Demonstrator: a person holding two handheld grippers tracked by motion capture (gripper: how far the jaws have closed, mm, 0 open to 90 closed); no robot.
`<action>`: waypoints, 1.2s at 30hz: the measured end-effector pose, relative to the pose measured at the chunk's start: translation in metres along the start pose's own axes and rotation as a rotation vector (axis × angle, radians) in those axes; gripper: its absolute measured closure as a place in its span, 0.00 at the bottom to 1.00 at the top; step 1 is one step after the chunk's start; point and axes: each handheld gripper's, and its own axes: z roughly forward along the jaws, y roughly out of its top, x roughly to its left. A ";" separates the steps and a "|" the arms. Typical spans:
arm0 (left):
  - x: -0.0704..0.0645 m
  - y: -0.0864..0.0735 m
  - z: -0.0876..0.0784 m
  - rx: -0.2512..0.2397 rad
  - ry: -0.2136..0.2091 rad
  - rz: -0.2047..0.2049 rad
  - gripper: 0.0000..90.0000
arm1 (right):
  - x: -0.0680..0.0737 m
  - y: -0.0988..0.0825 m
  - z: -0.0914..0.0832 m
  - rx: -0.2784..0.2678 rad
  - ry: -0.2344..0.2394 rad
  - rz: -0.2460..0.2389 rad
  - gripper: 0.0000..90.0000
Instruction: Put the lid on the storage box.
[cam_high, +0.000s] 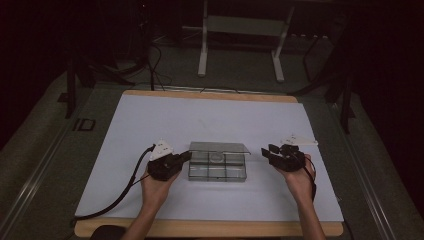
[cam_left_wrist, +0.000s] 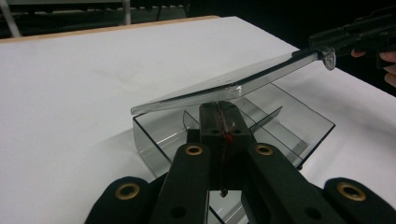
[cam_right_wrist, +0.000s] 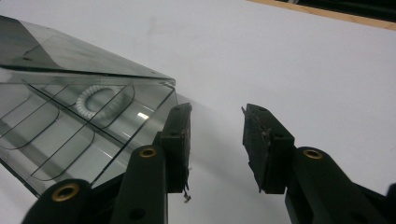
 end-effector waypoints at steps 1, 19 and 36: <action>0.000 0.000 0.000 0.000 0.000 0.000 1.00 | 0.000 0.000 0.000 0.000 0.000 0.000 0.69; -0.005 -0.023 -0.001 0.025 -0.005 0.008 1.00 | -0.004 -0.009 -0.004 -0.004 -0.021 0.014 0.68; -0.012 -0.039 -0.004 0.035 -0.016 0.034 1.00 | -0.003 -0.014 -0.003 -0.005 -0.017 0.021 0.68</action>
